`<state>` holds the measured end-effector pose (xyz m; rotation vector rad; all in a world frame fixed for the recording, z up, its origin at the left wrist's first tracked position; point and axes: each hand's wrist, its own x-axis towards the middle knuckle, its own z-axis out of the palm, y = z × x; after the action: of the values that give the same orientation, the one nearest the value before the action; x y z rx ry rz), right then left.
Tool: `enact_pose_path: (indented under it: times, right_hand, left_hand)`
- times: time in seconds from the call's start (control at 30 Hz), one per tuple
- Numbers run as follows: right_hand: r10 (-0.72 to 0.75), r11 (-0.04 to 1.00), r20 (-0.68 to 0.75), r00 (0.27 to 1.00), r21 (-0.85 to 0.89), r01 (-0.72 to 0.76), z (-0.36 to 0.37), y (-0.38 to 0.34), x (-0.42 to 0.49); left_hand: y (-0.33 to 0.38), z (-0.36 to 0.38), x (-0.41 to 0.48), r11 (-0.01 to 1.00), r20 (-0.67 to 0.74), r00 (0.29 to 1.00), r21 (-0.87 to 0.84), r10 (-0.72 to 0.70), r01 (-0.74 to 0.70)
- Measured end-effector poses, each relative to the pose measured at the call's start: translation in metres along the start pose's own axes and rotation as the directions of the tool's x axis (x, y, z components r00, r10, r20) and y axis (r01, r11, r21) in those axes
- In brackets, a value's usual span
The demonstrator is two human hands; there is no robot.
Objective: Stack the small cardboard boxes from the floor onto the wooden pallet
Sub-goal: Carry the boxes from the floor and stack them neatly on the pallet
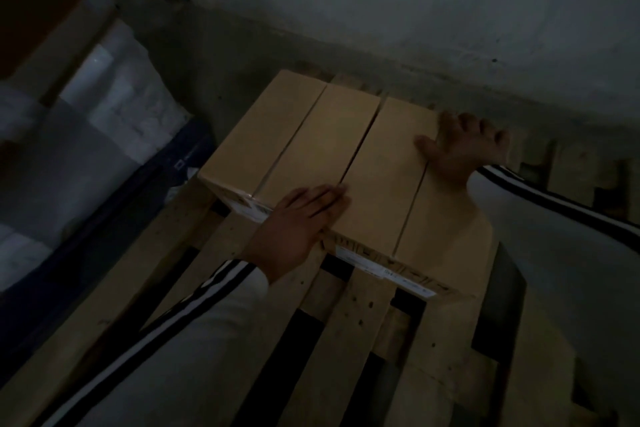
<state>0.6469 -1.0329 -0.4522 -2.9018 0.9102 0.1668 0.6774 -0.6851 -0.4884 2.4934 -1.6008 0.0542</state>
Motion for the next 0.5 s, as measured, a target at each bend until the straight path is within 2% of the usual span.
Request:
enact_pose_path:
  times: [0.2, 0.4, 0.43, 0.5]
  right_hand:
    - [-0.023, 0.999, -0.018, 1.000, 0.022, 0.023, 0.007, -0.001, -0.001]
    - [0.029, 0.999, 0.012, 0.999, 0.022, -0.030, 0.006, -0.017, -0.021]
    - [0.006, 1.000, 0.022, 1.000, 0.020, -0.007, 0.006, -0.021, -0.035]
    - [-0.172, 0.984, 0.019, 0.985, 0.042, 0.171, 0.009, -0.020, -0.070]
  left_hand:
    - [-0.005, 0.001, 0.000, 0.999, 0.056, 0.998, 0.003, 0.038, -0.038]
    - [0.005, 0.003, -0.001, 0.999, 0.048, 0.998, 0.025, -0.027, 0.026]
    - [0.010, 0.000, -0.002, 0.999, 0.034, 0.999, 0.029, -0.031, 0.030]
    - [0.019, -0.003, -0.004, 0.998, 0.007, 0.999, 0.040, -0.049, 0.049]
